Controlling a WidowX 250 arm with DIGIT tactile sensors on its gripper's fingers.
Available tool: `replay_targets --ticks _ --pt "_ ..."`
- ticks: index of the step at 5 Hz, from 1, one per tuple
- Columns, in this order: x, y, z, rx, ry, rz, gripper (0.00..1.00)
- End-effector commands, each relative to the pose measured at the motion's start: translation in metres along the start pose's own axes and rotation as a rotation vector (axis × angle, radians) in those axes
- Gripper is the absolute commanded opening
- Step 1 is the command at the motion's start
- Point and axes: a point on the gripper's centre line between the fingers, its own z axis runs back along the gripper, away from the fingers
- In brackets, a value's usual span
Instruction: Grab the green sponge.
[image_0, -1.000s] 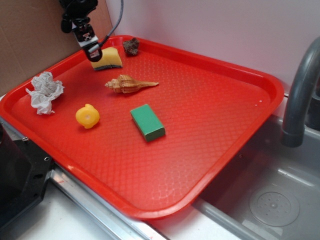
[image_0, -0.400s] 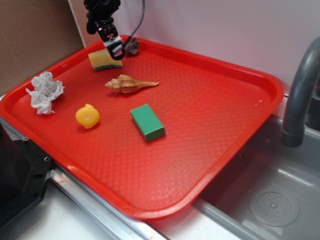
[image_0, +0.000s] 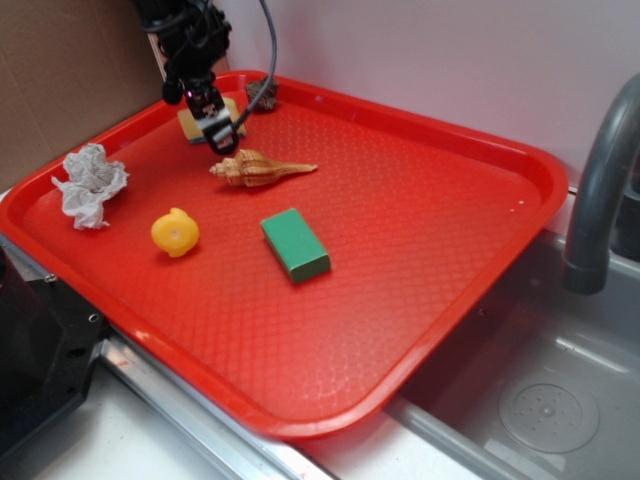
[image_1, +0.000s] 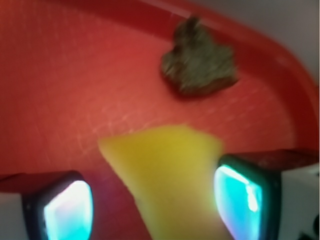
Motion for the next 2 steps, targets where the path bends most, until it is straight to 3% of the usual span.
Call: replay_targets --ticks 1,2 --pt "0.005 -0.008 -0.001 0.018 0.031 -0.027 0.00" --pt "0.003 -0.029 0.029 0.084 0.002 -0.049 0.00"
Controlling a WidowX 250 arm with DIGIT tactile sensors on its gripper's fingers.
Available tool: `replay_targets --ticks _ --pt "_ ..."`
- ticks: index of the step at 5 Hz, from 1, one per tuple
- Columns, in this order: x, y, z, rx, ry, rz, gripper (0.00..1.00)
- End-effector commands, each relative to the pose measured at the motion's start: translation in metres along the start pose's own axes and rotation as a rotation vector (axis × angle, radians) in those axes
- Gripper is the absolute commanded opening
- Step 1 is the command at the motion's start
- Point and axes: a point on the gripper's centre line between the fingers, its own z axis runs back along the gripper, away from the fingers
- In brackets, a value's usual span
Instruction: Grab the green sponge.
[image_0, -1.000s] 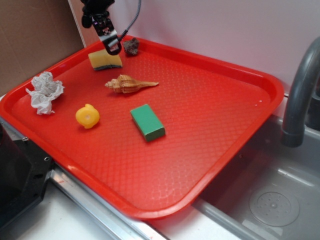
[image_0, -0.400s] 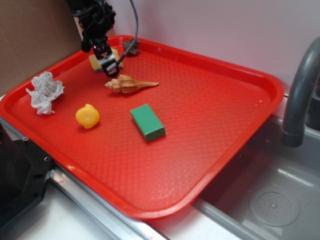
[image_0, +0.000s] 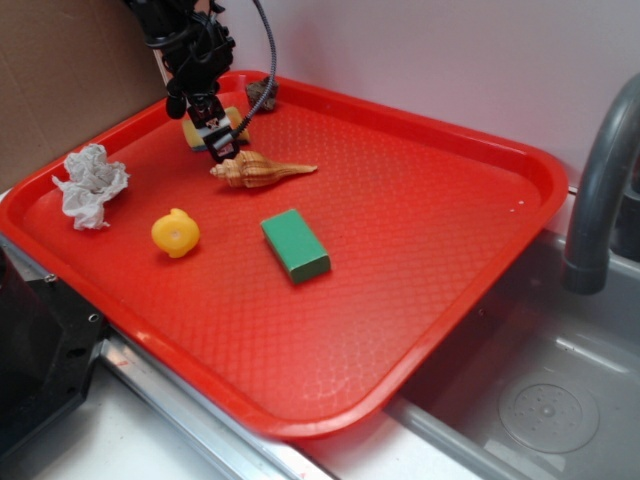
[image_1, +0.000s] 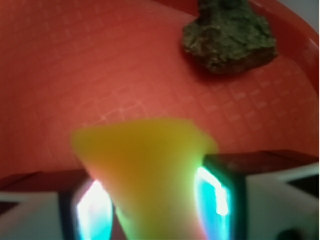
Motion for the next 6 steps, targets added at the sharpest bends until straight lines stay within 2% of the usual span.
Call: replay_targets --ticks 1,2,3,4,5,6 --pt "0.001 -0.077 0.086 0.152 -0.099 -0.065 0.00" --pt "0.010 -0.112 0.146 0.053 -0.080 0.143 0.00" --pt "0.020 -0.148 0.195 0.154 0.022 0.366 0.00" --pt "0.029 -0.151 0.218 0.079 0.145 0.526 0.00" --pt "0.024 -0.130 0.214 -0.006 0.200 0.606 0.00" --pt "0.018 -0.111 0.207 -0.049 0.235 0.635 0.00"
